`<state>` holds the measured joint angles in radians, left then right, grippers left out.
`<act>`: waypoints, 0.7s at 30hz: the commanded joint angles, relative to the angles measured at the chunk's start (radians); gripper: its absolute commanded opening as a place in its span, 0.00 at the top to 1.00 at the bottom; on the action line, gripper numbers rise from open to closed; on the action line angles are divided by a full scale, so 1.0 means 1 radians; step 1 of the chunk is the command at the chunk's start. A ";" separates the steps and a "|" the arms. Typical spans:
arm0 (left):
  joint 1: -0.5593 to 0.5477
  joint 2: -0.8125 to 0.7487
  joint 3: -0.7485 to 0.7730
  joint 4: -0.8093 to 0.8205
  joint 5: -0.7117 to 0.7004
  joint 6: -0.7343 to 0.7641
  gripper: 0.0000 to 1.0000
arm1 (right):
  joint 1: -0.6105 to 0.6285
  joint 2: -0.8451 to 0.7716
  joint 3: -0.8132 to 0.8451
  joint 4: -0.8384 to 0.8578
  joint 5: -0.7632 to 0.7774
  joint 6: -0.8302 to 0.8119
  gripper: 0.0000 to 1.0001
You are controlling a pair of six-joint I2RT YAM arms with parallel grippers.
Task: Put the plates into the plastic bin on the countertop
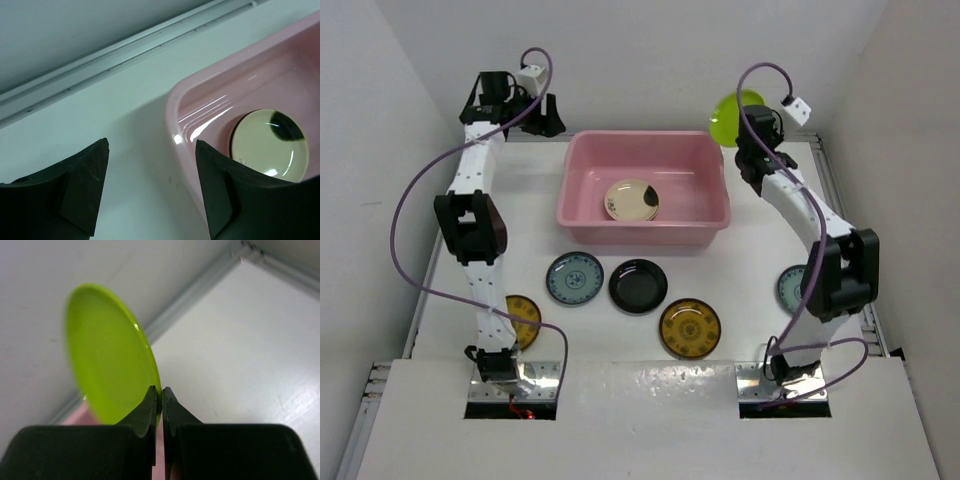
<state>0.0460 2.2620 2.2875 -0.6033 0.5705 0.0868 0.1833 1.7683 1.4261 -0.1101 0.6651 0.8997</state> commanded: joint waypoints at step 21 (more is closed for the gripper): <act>0.212 -0.335 -0.525 -0.102 0.017 0.200 0.29 | 0.156 0.361 0.359 -0.180 -0.975 -0.352 1.00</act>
<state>0.2619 2.0216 1.8362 -0.6804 0.5522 0.2199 0.3523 2.1128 1.7329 -0.1654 -0.1596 0.5205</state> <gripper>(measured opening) 0.716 0.009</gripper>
